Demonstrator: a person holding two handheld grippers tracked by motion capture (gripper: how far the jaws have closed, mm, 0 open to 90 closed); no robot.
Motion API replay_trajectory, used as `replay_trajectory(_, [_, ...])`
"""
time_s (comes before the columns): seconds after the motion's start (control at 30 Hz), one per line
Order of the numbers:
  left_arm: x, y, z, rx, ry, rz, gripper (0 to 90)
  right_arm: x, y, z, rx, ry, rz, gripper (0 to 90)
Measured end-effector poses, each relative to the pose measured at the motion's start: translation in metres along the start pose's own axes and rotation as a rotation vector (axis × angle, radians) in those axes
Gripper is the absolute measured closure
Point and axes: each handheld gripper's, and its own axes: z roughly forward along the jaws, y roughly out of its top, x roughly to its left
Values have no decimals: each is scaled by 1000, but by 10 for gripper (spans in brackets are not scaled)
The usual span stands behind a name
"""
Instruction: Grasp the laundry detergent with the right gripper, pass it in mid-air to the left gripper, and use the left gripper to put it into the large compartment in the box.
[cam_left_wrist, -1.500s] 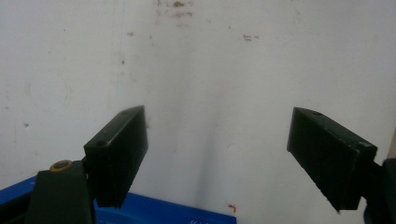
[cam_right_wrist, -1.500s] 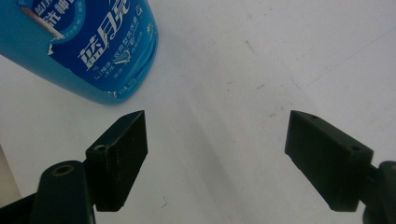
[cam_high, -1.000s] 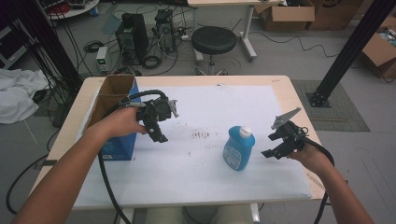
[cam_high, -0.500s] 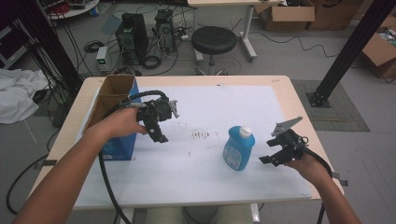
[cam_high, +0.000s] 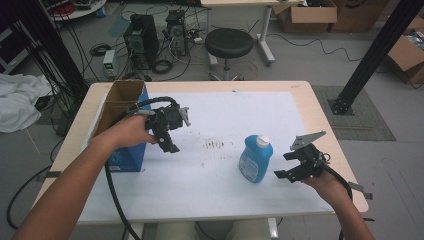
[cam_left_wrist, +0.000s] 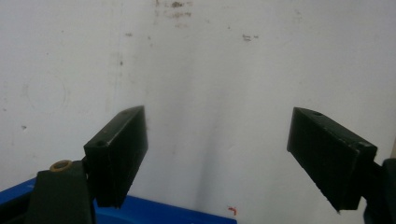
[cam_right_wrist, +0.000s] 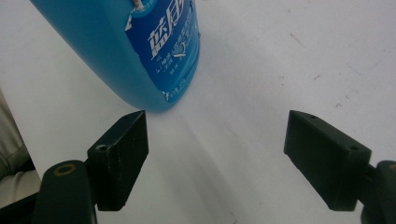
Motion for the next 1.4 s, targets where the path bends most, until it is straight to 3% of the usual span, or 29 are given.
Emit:
replay_trajectory(0.23, [0, -1, 0, -4, 3, 1, 210, 9, -5, -2, -51, -12, 34, 216])
replay_trajectory(0.47, [0, -1, -1, -6, 4, -2, 210, 28, -11, -6, -145, -19, 47, 216])
replay_trajectory(0.67, [1, -1, 0, -2, 3, -1, 210, 47, -20, -7, -269, -42, 76, 215])
replay_trajectory(0.7, [1, -1, 0, -2, 3, -1, 210, 47, -20, -7, -269, -42, 76, 215])
replay_trajectory(0.73, [1, -1, -1, 3, 4, 3, 210, 51, -22, -8, -307, -56, 85, 210])
replay_trajectory(0.8, [1, -2, -1, 2, 5, 3, 210, 52, -23, -8, -319, -62, 87, 210])
replay_trajectory(1.0, [2, -2, 0, 1, 4, -3, 210, 65, -21, -13, -425, -115, 104, 204])
replay_trajectory(1.4, [2, -2, 0, 1, 2, -3, 210, 79, -17, -9, -507, -172, 130, 205])
